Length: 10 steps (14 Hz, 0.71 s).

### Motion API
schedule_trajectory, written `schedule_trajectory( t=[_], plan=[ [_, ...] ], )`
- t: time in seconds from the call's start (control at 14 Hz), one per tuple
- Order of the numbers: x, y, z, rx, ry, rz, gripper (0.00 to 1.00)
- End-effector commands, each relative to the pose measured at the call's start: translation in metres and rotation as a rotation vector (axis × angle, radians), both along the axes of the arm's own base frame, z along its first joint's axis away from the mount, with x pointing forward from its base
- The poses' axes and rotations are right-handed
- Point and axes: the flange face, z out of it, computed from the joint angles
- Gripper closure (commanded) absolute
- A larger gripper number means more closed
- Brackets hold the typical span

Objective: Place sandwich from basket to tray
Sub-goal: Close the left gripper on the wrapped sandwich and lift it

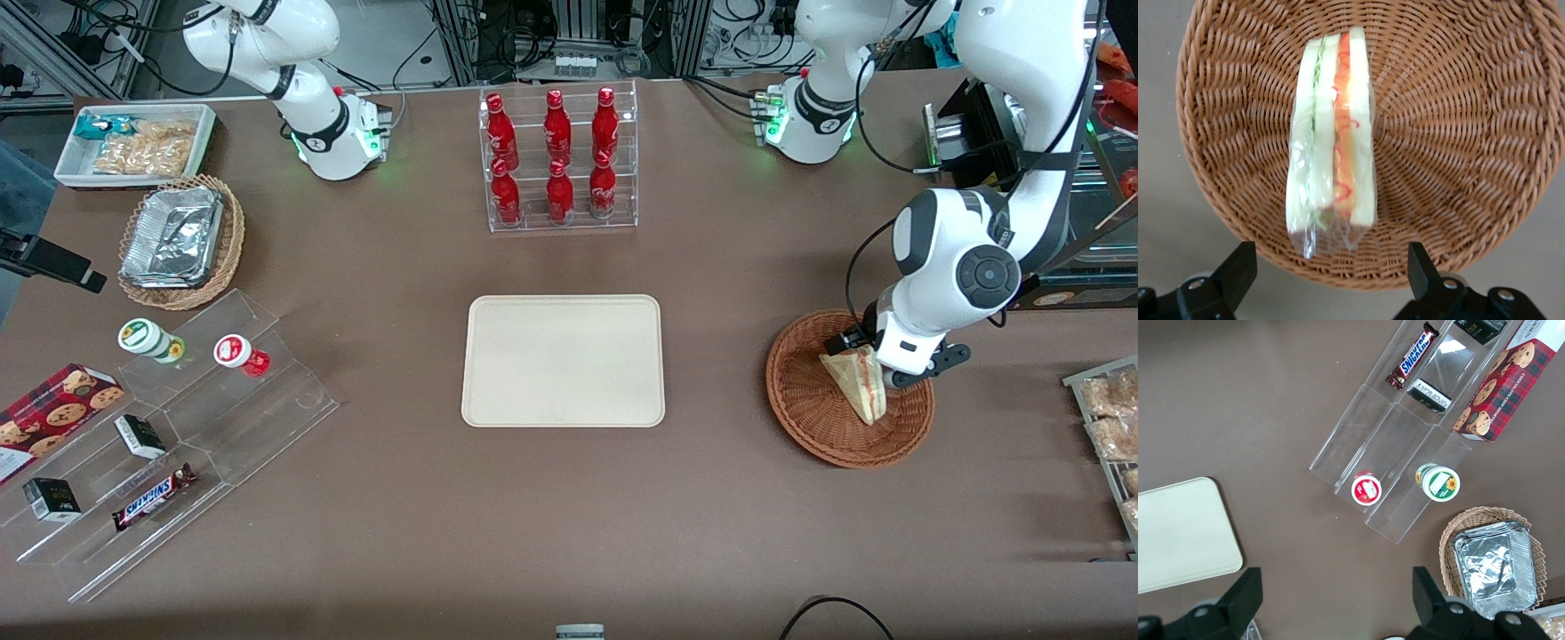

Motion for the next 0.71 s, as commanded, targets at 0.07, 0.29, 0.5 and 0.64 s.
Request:
schedule_trajectory(
  t=[0.07,0.29,0.5,0.64],
  plan=[
    [0.01,0.008,-0.03,-0.023,-0.04,0.042,0.0],
    [0.017,0.008,-0.041,-0.032,-0.058,0.044,0.6],
    [0.025,0.014,-0.028,-0.025,-0.054,0.04,0.91],
    [0.034,0.005,-0.01,-0.021,-0.047,0.024,0.91]
  ],
)
